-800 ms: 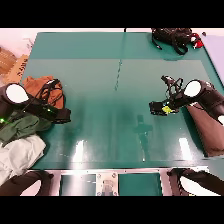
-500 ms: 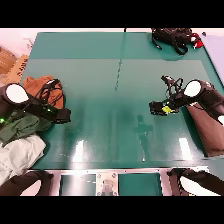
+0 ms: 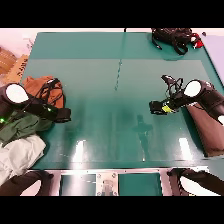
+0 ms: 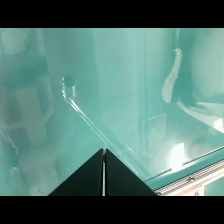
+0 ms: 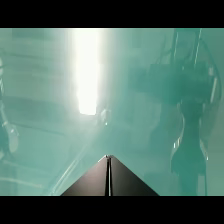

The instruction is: Fold the shirts.

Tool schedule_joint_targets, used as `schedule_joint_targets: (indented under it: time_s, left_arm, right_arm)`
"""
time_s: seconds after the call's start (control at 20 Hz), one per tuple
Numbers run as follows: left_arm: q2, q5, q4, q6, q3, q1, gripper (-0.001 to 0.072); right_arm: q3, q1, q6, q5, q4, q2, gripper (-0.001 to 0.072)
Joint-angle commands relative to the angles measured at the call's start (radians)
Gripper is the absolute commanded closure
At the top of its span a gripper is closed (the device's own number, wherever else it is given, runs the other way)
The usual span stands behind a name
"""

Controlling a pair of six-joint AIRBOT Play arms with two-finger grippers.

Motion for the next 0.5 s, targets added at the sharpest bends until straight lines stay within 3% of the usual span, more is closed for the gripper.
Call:
schedule_joint_targets:
  time_s: [0.0, 0.1, 0.15, 0.2, 0.25, 0.45]
  left_arm:
    - [0.000, 0.038, -0.016, 0.000, 0.000, 0.000, 0.0688]
    - [0.000, 0.075, -0.006, 0.000, 0.000, 0.000, 0.0687]
    - [0.000, 0.100, 0.030, 0.000, 0.000, 0.000, 0.0646]
    - [0.000, 0.131, 0.100, 0.000, 0.000, 0.000, 0.0273]
    - [0.000, 0.183, 0.226, -0.027, 0.000, 0.000, -0.0013]
    - [-0.034, 0.363, 0.700, -0.105, 0.000, 0.032, -0.0013]
  right_arm:
    - [0.000, 0.001, 0.000, -0.021, 0.000, -0.001, 0.0694]
    - [0.000, 0.001, 0.000, -0.026, 0.006, -0.001, 0.0694]
    - [0.000, 0.001, 0.000, -0.034, 0.016, -0.001, 0.0694]
    - [0.000, 0.001, 0.000, -0.044, 0.024, -0.001, 0.0693]
    - [0.000, 0.001, 0.000, -0.047, 0.031, -0.001, 0.0694]
    - [0.000, 0.001, 0.000, -0.076, 0.030, -0.001, 0.0694]
